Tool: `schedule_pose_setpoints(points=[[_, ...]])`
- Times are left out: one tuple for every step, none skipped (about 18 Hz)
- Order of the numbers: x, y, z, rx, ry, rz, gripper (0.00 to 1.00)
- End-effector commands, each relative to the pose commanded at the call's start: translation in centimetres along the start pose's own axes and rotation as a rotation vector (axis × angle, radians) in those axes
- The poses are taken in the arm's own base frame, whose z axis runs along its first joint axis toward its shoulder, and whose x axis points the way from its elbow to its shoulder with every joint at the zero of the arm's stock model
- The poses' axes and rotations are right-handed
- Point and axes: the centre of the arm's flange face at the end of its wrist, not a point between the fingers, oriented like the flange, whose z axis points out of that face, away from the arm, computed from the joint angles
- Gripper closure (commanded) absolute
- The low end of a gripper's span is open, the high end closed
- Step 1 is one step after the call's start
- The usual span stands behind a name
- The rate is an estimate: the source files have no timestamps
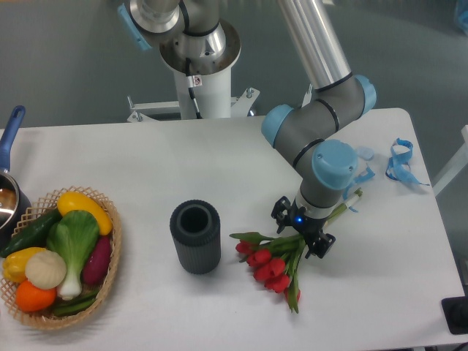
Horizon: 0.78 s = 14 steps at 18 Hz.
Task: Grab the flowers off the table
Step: 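Close the gripper around the tulip stems below the blooms, then lift the grasped red tulips up off the table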
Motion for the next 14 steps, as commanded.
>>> schedule_pose_setpoints(points=[[-0.2,-0.1,-0.2,0.001,-0.004,-0.007,0.71],[-0.3,-0.1,-0.4,0.002,-0.009,-0.012,0.8],[-0.5,-0.3,-0.9,0.004,-0.019,-0.015,0.82],[-0.7,-0.4,-1.2,0.006,-0.027,-0.014,0.83],[-0.8,-0.3,-1.2,0.006,-0.027,-0.016,0.86],[-0.8,-0.3,-1.4,0.007,-0.03,-0.015,0.87],[-1.1,-0.4,-1.9,0.009,-0.04,-0.015,0.87],[-1.4,-0.4,-2.5,0.011,-0.051,-0.015,0.87],[-1.6,-0.5,-3.3,0.016,-0.066,-0.014,0.87],[-1.9,-0.7,-4.9,0.023,-0.09,-0.011,0.87],[-2.0,-1.0,-6.8,0.033,-0.118,-0.012,0.87],[-1.8,-1.3,-8.7,0.044,-0.146,-0.027,0.87],[-1.6,-1.5,-10.8,0.057,-0.179,-0.062,0.87],[-1.7,-1.9,-13.4,0.077,-0.219,-0.097,0.87]])
